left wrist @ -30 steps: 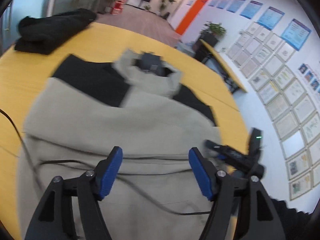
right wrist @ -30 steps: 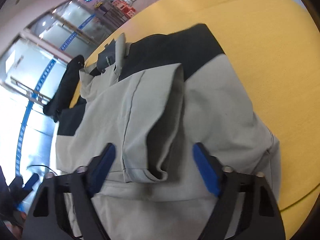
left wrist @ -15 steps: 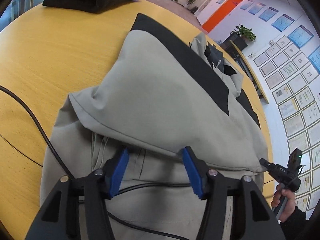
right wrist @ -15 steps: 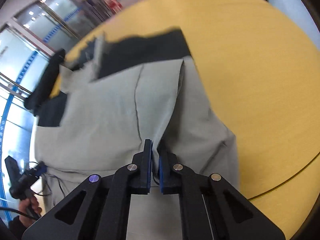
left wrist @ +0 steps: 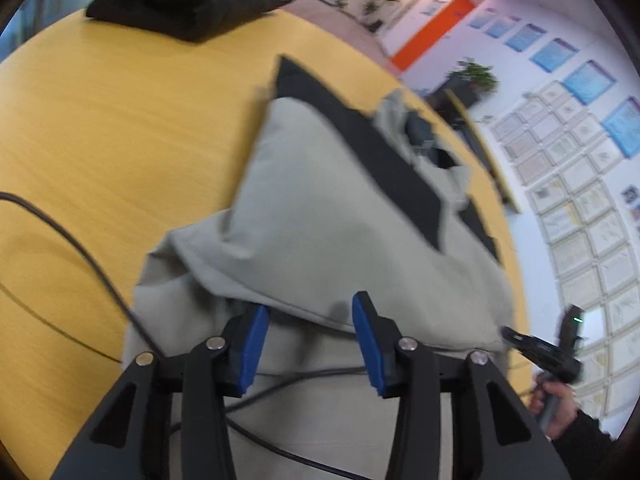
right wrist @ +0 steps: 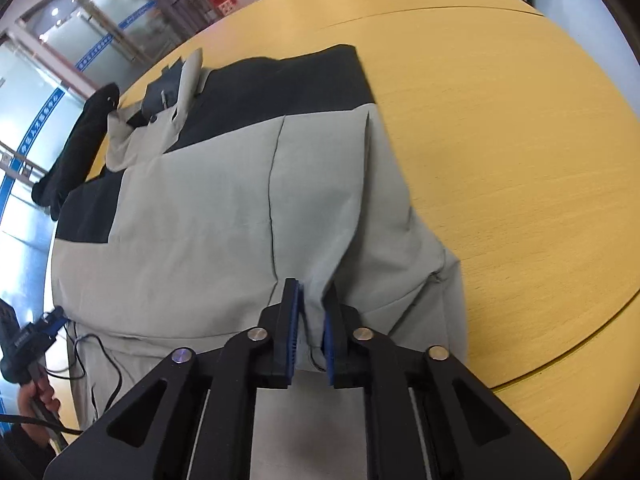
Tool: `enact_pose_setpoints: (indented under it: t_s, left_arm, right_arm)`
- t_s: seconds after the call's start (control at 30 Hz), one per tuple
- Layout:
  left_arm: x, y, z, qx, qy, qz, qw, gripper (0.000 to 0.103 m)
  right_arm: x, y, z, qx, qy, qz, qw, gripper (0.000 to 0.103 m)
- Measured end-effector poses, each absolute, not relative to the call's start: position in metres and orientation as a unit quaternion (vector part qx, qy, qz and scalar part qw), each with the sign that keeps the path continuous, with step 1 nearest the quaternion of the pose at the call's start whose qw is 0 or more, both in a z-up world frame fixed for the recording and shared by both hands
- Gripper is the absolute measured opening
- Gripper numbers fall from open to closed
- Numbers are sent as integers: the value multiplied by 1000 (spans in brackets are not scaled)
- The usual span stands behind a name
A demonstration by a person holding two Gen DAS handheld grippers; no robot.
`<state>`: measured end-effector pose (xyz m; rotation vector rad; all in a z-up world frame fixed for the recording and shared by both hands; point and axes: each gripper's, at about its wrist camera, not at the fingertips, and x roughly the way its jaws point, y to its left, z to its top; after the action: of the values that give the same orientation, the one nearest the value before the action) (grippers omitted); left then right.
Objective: Fold clothes
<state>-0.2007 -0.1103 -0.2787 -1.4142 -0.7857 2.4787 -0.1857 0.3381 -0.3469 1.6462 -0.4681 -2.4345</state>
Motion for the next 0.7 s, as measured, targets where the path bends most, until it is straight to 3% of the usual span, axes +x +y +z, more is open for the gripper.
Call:
enact_pose_setpoints:
  t_s: [0.07,0.1,0.3,0.43,0.53,0.63,0.7]
  left_arm:
    - [-201,-106,-273,-468,-248,839,129,71]
    - [-203,-105,-276,-472,-239,836,145,74]
    - [-217,-106,-288,-488,-209,825,192,75]
    - [-231,-110,-275,-459,-160,854,183,79]
    - [-248,-112,-294,-510,-124,835,167,79]
    - [-247,-113,-296,-507,-104,838,171,77]
    - [-246,-120,-295,-503,-118,843,152,69]
  right_arm:
    - [-180,341,-343,542,-162,-819,92,25]
    - [-182,339,-345,542,-162,-819,92,27]
    - [-192,322,-356,538,-165,-820,101,31]
    - [-192,315,-355,532,-155,-825,109,48]
    - [-193,308,-354,529,-142,-829,111,54]
    - [-193,309,-354,525,-148,-831,109,51]
    - [-195,314,-353,517,-159,-835,104,25]
